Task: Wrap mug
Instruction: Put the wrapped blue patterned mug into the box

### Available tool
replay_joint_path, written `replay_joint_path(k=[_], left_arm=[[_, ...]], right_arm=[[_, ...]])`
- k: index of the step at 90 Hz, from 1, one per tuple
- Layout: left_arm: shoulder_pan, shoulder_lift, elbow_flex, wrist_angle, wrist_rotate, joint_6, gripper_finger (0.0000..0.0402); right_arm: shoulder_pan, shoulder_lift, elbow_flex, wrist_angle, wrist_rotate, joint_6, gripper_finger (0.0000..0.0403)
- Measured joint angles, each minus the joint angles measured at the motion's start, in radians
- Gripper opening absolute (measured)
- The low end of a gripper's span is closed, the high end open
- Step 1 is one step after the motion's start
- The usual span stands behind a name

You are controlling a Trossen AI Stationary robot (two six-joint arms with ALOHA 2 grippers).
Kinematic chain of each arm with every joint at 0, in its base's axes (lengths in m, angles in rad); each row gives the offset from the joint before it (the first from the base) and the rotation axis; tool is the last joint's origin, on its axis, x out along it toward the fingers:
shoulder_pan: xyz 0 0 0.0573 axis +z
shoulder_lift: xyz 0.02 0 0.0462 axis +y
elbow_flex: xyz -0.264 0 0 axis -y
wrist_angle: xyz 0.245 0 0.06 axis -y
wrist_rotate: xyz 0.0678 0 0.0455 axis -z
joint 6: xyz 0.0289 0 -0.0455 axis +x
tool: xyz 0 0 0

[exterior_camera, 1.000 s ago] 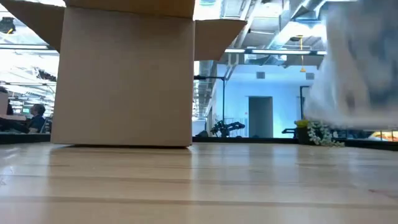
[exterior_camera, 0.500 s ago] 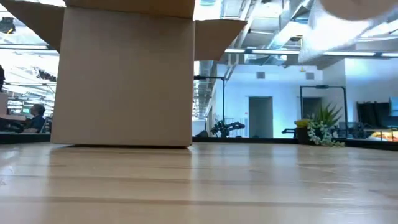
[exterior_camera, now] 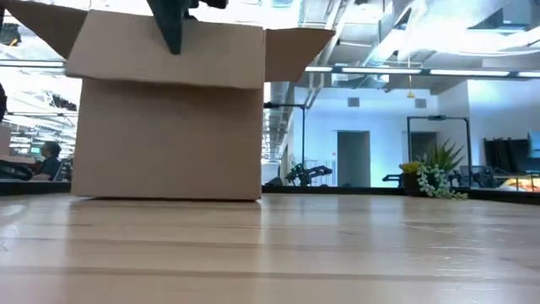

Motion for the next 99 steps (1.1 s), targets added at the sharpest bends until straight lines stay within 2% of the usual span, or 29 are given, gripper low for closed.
replay_joint_path(k=[12,15,23,36,50,69,83,99], left_arm=[[-0.087,0.007,0.001,0.106,0.037,-0.016,0.0029],[-0.112,0.006,0.001,0.156,0.055,-0.035,0.0017],[-0.180,0.007,0.001,0.263,0.087,-0.087,0.0015],[-0.273,0.045,0.004,0.448,0.072,-0.139,0.0016],[-0.338,0.114,0.008,0.582,0.062,-0.189,0.0019],[-0.366,0.144,0.007,0.695,0.037,-0.245,0.0045],[-0.364,0.153,0.045,0.739,0.032,-0.244,0.0104],[-0.358,0.146,0.157,0.735,0.033,-0.256,0.0168]], right_arm=[[0.033,-0.008,0.124,-0.087,0.105,-0.004,0.0029],[0.043,-0.008,0.170,-0.127,0.142,-0.011,0.0029],[0.058,-0.008,0.289,-0.188,0.232,-0.060,0.0029],[0.042,-0.009,0.469,-0.210,0.355,-0.219,0.0029],[-0.042,-0.010,0.594,-0.217,0.365,-0.360,0.0029],[-0.169,-0.010,0.665,-0.241,0.313,-0.394,0.0029],[-0.248,0.002,0.665,-0.357,0.171,-0.314,0.0029],[-0.250,0.017,0.665,-0.575,0.132,-0.154,0.0029]])
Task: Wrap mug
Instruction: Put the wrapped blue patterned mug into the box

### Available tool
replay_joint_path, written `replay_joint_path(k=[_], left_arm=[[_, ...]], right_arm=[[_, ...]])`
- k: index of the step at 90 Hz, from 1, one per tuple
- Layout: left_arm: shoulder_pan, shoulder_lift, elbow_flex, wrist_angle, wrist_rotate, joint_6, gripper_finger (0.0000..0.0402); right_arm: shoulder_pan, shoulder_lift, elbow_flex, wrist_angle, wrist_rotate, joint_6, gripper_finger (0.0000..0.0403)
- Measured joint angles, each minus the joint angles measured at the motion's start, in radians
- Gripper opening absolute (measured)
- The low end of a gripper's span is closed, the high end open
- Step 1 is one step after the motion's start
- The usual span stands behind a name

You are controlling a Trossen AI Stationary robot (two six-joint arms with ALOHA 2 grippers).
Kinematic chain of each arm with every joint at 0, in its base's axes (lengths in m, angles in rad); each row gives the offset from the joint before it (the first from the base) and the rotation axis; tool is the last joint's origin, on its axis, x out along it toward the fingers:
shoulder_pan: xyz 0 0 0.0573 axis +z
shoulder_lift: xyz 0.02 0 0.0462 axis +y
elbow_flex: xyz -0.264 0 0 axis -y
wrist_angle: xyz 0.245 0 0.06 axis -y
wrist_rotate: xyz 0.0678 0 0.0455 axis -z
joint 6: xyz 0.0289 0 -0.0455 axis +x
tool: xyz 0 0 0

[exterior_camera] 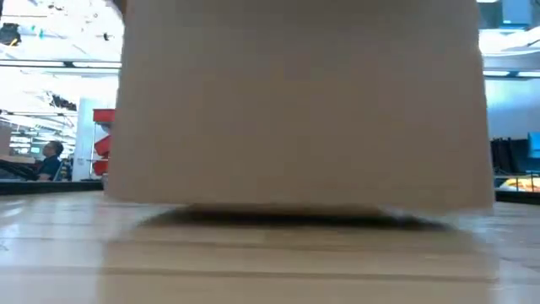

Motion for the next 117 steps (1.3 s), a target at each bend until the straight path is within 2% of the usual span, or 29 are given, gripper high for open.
replay_joint_path(k=[10,30,41,50,67,81,95,108,117], left_arm=[[0.000,-0.001,0.091,0.016,-0.003,0.009,0.0187],[-0.002,-0.002,0.333,-0.051,-0.020,-0.057,0.0188],[-0.012,-0.004,0.456,-0.113,-0.024,-0.148,0.0186],[-0.032,-0.004,0.521,-0.164,-0.027,-0.181,0.0185],[-0.091,-0.034,0.518,-0.216,-0.028,-0.282,0.0185],[-0.162,-0.048,0.518,-0.272,-0.058,-0.332,0.0185],[-0.228,-0.051,0.516,-0.344,-0.116,-0.373,0.0185],[-0.265,-0.051,0.516,-0.412,-0.180,-0.395,0.0185],[-0.268,-0.053,0.516,-0.442,-0.188,-0.410,0.0185]], right_arm=[[0.005,0.002,0.000,-0.046,-0.034,0.034,0.0029],[-0.065,0.036,0.000,0.104,-0.213,-0.076,0.0029],[-0.156,0.132,0.000,0.160,-0.360,-0.152,0.0029],[-0.231,0.236,-0.001,0.110,-0.423,-0.190,0.0029],[-0.337,0.392,-0.002,-0.032,-0.546,-0.283,0.0029],[-0.338,0.495,0.002,-0.029,-0.671,-0.436,0.0029],[-0.325,0.561,0.003,-0.008,-0.707,-0.544,0.0029],[-0.318,0.599,0.002,-0.006,-0.701,-0.575,0.0030],[-0.320,0.622,0.002,-0.009,-0.701,-0.595,0.0036]])
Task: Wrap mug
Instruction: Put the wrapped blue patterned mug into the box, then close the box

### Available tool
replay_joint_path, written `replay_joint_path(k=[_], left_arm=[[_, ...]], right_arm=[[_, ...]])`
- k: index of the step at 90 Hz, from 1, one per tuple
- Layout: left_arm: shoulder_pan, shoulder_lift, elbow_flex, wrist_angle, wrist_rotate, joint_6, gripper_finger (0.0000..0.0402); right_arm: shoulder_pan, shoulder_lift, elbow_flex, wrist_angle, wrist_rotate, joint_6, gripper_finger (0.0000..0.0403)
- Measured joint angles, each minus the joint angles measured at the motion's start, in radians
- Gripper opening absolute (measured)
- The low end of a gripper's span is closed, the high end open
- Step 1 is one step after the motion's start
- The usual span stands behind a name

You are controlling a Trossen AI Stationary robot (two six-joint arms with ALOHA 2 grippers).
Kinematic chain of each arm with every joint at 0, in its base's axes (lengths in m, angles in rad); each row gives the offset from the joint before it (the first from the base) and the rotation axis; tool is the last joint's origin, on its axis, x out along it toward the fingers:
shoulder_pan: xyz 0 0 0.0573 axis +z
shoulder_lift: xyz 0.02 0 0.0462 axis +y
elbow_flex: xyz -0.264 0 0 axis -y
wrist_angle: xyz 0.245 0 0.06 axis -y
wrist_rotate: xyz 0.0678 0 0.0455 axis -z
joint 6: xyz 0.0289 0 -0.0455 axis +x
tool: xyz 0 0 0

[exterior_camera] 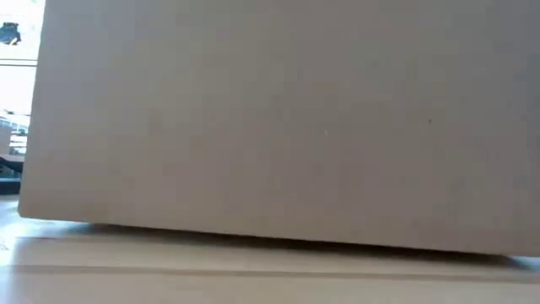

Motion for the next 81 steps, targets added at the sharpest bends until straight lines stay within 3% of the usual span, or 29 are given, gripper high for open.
replay_joint_path(k=[14,26,45,63,81], left_arm=[[0.006,-0.015,0.003,0.015,-0.035,-0.002,0.0185],[0.010,-0.042,0.005,0.004,-0.156,0.033,0.0185],[0.011,-0.086,0.004,-0.006,-0.352,0.056,0.0185],[0.011,-0.095,0.004,-0.033,-0.378,0.056,0.0185],[0.008,-0.095,0.004,-0.096,-0.376,0.025,0.0185]], right_arm=[[0.004,0.007,-0.046,-0.003,0.001,-0.001,0.0040],[0.004,0.007,-0.076,0.006,-0.001,-0.004,0.0055],[0.002,0.005,-0.078,0.017,-0.038,-0.007,0.0132],[-0.010,-0.016,-0.077,-0.038,-0.100,-0.018,0.0214],[-0.017,-0.016,-0.013,-0.132,-0.104,-0.020,0.0231]])
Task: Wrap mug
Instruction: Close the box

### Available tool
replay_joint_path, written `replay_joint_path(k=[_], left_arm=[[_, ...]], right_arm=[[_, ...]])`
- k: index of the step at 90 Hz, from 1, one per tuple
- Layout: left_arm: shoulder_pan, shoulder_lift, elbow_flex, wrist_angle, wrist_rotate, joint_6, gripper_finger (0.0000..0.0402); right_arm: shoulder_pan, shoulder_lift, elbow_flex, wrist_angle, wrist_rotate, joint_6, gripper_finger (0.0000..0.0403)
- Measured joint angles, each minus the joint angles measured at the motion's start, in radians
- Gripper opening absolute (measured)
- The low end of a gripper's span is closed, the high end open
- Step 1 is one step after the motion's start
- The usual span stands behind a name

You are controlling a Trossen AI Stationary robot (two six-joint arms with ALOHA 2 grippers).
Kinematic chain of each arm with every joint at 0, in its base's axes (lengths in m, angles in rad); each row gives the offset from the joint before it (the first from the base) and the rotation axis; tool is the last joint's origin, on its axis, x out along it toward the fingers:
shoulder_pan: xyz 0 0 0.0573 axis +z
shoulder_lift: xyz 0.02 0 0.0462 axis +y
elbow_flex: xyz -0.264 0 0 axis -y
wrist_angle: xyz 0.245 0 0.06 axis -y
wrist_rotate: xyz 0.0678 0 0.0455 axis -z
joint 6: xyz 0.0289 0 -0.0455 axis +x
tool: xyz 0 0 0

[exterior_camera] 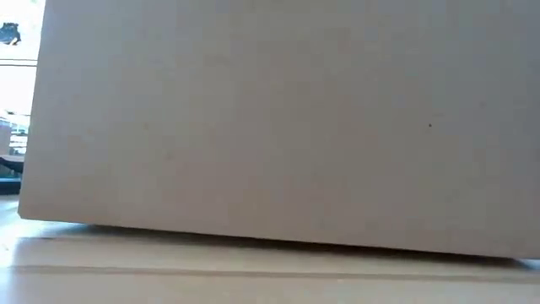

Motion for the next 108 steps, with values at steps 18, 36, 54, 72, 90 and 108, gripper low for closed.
replay_joint_path(k=[18,36,54,72,90,108], left_arm=[[-0.004,-0.001,-0.001,-0.090,0.120,-0.125,0.0185],[-0.011,-0.009,-0.001,-0.250,0.514,-0.244,0.0185],[-0.119,-0.003,-0.009,-0.281,0.807,-0.342,0.0183],[-0.257,0.000,-0.149,-0.285,0.976,-0.499,0.0159],[-0.352,0.000,-0.362,-0.281,0.943,-0.518,0.0100],[-0.426,0.001,-0.525,-0.281,0.785,-0.533,0.0028]], right_arm=[[0.017,-0.050,0.136,-0.032,0.062,0.006,0.0217],[0.084,-0.241,0.178,-0.028,0.200,0.063,0.0200],[0.255,-0.440,0.179,0.017,0.217,0.273,0.0182],[0.517,-0.493,0.179,-0.026,0.250,0.557,0.0156],[0.698,-0.495,0.029,-0.087,0.268,0.821,0.0113],[0.838,-0.538,-0.210,-0.083,0.301,1.113,0.0068]])
